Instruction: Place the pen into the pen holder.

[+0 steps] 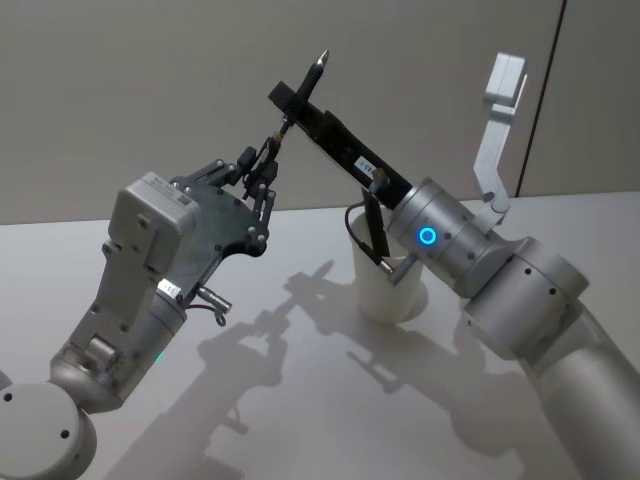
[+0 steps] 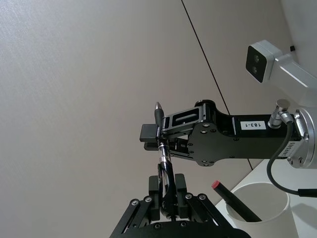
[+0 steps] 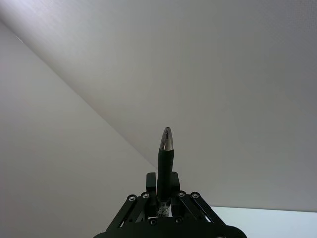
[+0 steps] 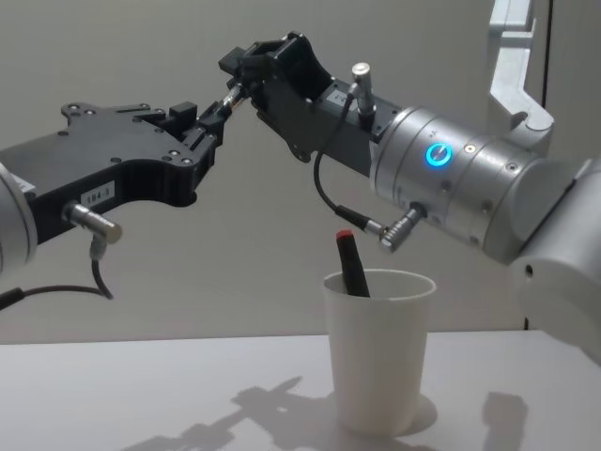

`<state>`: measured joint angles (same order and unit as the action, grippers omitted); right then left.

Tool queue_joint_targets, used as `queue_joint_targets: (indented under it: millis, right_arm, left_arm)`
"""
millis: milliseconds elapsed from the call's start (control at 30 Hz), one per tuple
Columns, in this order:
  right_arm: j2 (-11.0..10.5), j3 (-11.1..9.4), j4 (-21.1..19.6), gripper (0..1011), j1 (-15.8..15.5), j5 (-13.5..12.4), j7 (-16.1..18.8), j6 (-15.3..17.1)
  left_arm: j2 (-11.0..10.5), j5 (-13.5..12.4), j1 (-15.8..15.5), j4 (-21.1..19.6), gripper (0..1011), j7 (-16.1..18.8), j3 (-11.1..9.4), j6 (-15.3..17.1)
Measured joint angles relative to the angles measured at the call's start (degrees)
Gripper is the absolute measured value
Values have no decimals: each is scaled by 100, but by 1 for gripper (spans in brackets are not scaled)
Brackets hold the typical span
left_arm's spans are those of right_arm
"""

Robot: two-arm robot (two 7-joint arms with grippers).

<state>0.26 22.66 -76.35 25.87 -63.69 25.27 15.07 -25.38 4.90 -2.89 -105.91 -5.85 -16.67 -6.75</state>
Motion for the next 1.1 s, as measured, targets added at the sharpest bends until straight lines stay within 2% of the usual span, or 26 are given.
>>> queue_joint_targets:
  millis: [1100]
  right_arm:
    - [0, 0, 0, 131, 0, 0, 0, 0]
  left_arm:
    - [0, 0, 0, 0, 190, 0, 0, 0]
